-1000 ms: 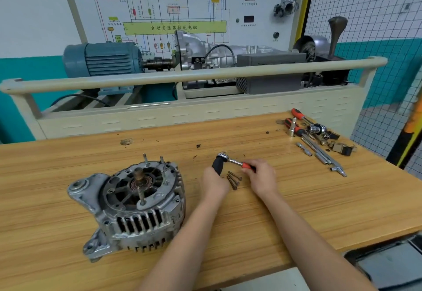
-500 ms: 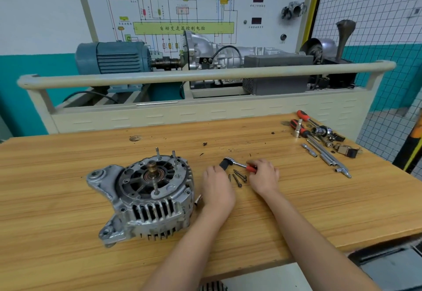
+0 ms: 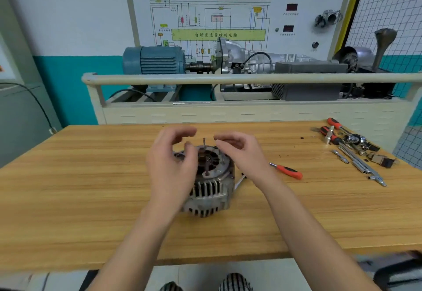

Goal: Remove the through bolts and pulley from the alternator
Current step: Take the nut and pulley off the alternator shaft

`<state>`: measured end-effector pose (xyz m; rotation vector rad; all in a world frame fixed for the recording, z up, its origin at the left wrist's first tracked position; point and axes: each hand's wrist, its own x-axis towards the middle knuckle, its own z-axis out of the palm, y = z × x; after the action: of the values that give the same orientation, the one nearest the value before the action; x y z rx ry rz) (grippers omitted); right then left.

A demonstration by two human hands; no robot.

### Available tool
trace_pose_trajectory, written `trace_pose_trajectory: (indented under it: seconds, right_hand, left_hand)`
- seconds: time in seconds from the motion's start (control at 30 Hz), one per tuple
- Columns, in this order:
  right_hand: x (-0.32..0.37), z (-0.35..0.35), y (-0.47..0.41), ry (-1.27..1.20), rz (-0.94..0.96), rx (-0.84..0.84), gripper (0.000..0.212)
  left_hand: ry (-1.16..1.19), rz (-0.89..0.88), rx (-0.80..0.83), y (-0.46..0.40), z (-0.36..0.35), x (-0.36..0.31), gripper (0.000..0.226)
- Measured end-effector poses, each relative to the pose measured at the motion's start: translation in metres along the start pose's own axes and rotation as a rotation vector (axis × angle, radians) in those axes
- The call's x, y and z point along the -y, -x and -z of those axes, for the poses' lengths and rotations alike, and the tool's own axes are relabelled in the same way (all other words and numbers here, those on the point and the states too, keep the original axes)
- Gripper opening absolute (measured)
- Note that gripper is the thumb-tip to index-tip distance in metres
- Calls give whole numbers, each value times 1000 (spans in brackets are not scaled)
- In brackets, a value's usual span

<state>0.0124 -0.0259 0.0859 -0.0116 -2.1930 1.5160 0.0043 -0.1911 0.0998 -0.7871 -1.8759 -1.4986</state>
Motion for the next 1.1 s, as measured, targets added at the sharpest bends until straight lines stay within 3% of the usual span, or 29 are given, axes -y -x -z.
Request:
trace_pose_trajectory:
  seconds: [0.07,0.13,0.2,0.27,0.37,0.43,0.67,0.87,1.03,1.1]
  right_hand:
    - [0,-8,1,47,-25,101,34]
    - [0,-16,2,154,-23,193,68]
    - [-3,-22,6,247,-8,225,94]
    - [-5,-21,11,253,-7,244,110]
    - [-8,-13,16,233,-41,294,124]
    - [-10,-11,18,284,-36,327,131]
    - [-11,-10,19,287,23,259,126]
    - [17,-5,13,416,-13,430,114]
    - [76,-40,-4,504,206,278,67]
    - [88,-69,-18,694,204,396,57]
  left_hand:
    - [-105,156,-15,-9,17,25,30]
    - [-181,383,90,-14,25,49,42]
    - [-106,625,219,-13,25,67,49]
    - [93,807,247,-10,23,78,44]
    - [238,890,155,-9,16,84,48]
    - [257,852,80,-10,10,83,38]
    - [397,796,-25,-7,3,84,20]
    - [368,790,124,-4,16,93,26]
    - [424,855,181,5,25,100,49]
    - [426,844,190,12,23,103,56]
